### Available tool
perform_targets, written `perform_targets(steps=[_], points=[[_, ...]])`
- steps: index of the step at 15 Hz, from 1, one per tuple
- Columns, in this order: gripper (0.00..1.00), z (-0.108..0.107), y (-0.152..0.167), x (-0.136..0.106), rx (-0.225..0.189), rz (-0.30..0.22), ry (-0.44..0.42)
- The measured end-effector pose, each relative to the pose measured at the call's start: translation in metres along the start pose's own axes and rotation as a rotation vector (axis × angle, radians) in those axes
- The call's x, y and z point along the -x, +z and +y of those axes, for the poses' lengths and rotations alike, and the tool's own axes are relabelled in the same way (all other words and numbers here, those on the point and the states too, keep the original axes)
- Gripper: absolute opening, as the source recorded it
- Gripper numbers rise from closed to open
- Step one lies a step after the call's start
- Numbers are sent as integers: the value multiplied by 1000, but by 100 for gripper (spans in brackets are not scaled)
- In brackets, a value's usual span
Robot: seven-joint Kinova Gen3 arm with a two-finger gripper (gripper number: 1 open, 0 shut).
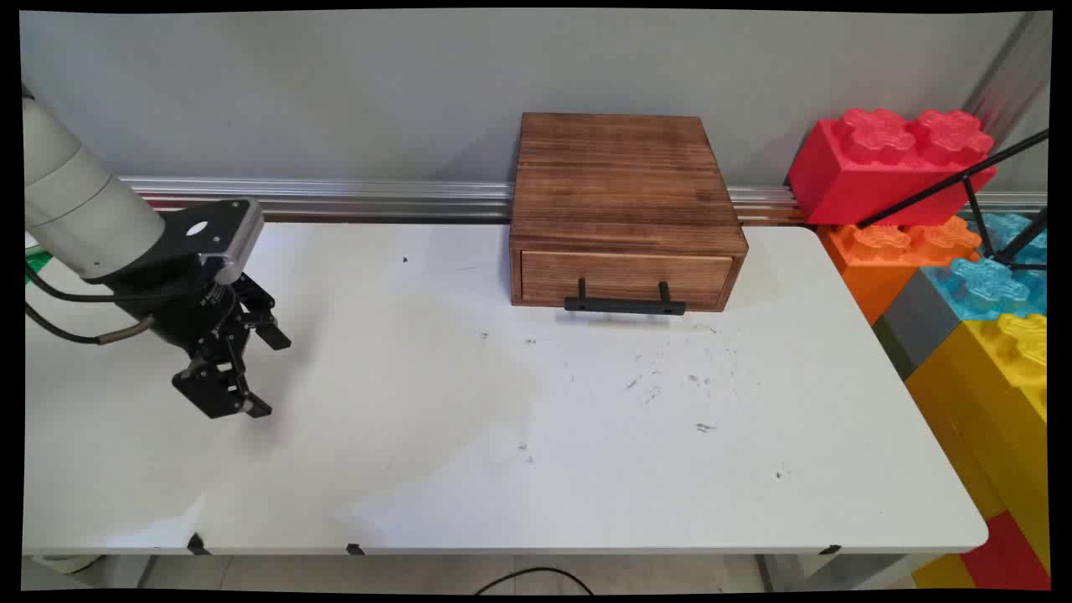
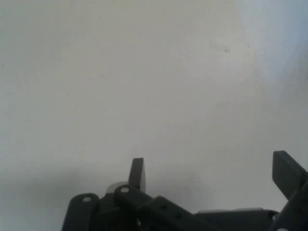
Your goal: Open the drawer
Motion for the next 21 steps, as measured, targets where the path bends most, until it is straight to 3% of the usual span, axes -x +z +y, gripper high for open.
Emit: perform_targets(steps=[4, 8, 12, 21], points=[[100, -5, -1, -7, -16, 40, -25], [100, -16, -1, -39, -46, 139, -43], [100, -33, 3, -89, -76, 210, -41], [100, -72, 24, -217, -103, 262, 54]])
